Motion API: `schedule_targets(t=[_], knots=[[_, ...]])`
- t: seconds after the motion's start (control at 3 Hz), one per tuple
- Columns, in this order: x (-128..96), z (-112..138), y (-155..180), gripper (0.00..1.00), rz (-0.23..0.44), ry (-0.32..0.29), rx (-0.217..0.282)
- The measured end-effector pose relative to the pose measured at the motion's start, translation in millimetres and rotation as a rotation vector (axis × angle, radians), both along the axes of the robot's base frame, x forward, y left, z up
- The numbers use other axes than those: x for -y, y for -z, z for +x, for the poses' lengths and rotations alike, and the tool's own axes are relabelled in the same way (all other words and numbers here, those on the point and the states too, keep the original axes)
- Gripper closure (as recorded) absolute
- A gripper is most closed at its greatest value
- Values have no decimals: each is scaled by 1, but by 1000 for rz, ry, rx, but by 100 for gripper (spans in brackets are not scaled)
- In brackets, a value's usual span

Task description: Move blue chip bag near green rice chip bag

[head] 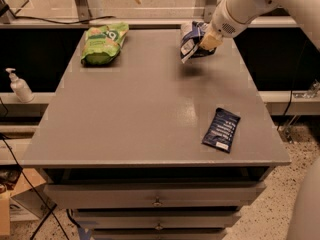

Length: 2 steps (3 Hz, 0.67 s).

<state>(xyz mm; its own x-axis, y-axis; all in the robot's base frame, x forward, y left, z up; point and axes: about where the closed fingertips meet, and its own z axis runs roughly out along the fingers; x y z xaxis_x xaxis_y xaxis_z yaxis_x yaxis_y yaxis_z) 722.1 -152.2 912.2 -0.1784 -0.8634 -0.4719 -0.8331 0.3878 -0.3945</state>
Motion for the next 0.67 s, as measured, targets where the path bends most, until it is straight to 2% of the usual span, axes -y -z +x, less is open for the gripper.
schedule_targets(t=[0.33,0.67], knots=[[-39,-17,-44,100,-12,-134,70],[-93,-35,-72,100,12,-294,114]])
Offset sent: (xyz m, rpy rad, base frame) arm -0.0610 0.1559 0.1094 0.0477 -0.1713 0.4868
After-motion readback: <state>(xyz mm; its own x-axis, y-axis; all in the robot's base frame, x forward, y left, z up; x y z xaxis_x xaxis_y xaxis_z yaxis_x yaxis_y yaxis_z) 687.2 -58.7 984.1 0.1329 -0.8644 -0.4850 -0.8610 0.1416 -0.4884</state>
